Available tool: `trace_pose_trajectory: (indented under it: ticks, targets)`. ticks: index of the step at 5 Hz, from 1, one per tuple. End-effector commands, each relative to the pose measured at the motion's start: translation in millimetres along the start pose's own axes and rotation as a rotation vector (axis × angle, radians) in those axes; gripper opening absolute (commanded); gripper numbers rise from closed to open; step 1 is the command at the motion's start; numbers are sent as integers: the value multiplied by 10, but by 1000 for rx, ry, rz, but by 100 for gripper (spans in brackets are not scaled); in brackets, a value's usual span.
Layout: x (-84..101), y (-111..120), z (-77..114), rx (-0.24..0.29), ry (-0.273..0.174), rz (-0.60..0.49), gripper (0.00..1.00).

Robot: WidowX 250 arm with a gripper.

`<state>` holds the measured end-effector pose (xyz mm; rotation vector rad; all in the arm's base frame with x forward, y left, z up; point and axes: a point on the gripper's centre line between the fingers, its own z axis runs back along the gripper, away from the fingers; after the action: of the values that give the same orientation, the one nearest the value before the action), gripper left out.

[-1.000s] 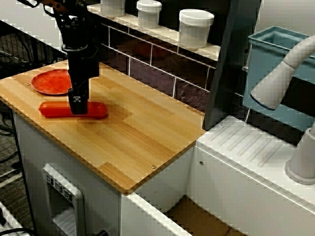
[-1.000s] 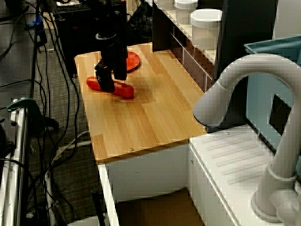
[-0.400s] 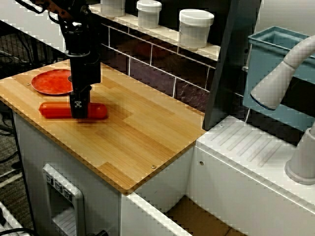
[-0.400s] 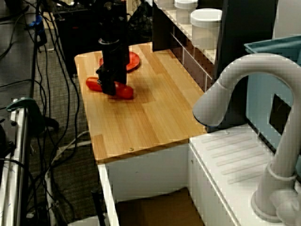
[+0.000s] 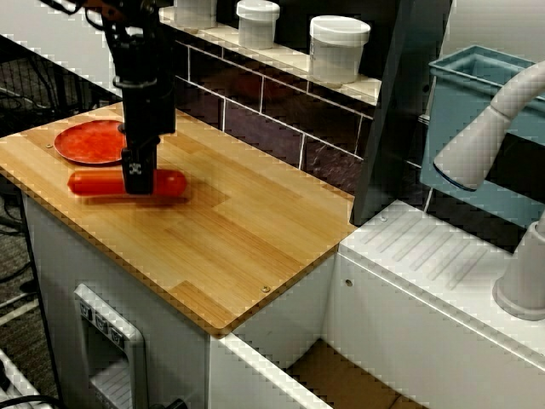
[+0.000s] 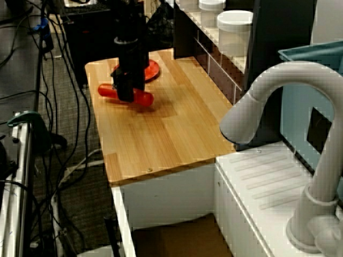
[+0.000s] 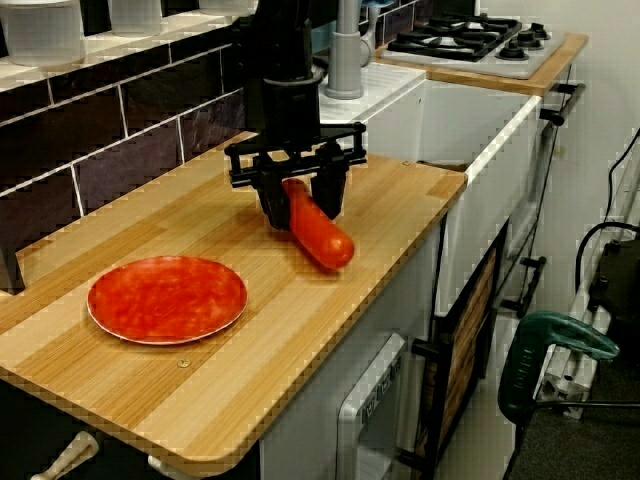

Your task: Put the object on the plate

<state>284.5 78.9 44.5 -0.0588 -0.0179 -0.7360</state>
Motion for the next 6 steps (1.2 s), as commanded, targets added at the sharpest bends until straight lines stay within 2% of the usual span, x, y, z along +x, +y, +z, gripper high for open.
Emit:
trace_pose_trajectory:
  ticks: [1,2,3,4,5,6]
  targets:
    - [-190,315,736,48,-132,60,0]
    - [-367,534,900,38,-159,110,0]
    - [-509,660,1051,59,-208,167,0]
    - [-557,736,1130,86,-237,199,0]
    - [-543,853,1000,152,-230,236,0]
    - [-471,929,720,255,-181,254,0]
